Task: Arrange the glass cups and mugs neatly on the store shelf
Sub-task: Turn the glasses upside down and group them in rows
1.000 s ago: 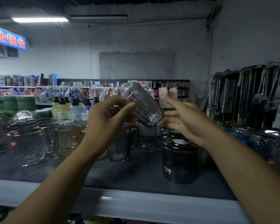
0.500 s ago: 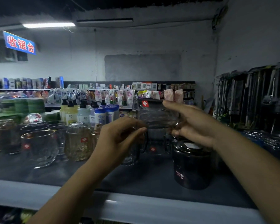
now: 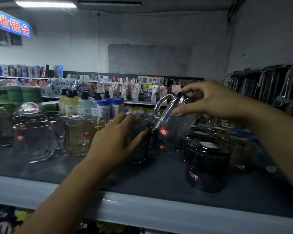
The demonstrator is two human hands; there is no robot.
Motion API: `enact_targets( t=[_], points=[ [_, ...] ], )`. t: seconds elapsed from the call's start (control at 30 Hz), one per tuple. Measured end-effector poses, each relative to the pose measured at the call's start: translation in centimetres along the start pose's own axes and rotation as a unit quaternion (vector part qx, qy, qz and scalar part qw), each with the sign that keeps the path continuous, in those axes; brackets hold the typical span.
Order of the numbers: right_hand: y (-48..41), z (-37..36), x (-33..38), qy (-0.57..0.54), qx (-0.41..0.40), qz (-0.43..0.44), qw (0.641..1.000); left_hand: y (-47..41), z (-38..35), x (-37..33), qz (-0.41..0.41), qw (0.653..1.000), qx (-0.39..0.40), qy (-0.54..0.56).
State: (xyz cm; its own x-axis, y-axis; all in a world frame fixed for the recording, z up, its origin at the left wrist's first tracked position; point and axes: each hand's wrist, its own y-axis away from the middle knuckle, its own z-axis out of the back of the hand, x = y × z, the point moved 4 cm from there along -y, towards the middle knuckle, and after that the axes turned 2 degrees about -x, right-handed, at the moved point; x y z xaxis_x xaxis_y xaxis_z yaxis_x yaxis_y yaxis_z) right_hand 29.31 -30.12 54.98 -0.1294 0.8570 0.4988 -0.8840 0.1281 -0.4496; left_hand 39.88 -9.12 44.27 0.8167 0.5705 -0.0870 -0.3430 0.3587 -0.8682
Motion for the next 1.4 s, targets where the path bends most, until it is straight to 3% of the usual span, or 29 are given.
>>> enact_targets(
  t=[0.3,0.67,1.0,1.17,1.4],
  points=[
    [-1.6,-2.3,0.6,0.153,0.039,-0.012,0.987,0.0,-0.4,-0.1,-0.02,0.998,0.001,0.06],
    [-2.4,-6.3,0.5,0.241,0.123,-0.03,0.962,0.2,0.0,-0.4,-0.013,0.998,-0.034,0.051],
    [-0.9,-6.7,-0.2,0.265,0.092,-0.034,0.959,0.1,-0.2,-0.3,-0.005,0.999,-0.019,0.035],
    [-0.7,-7.1,-0.6,0.257,0.08,-0.037,0.962,-0.4,-0.1,-0.3,-0.014,0.999,0.028,0.039],
    [0.1,-7.5,-1.2,0.237,0.057,-0.036,0.969,-2.9,0.4,-0.5,-0.023,0.977,0.207,0.036]
  ],
)
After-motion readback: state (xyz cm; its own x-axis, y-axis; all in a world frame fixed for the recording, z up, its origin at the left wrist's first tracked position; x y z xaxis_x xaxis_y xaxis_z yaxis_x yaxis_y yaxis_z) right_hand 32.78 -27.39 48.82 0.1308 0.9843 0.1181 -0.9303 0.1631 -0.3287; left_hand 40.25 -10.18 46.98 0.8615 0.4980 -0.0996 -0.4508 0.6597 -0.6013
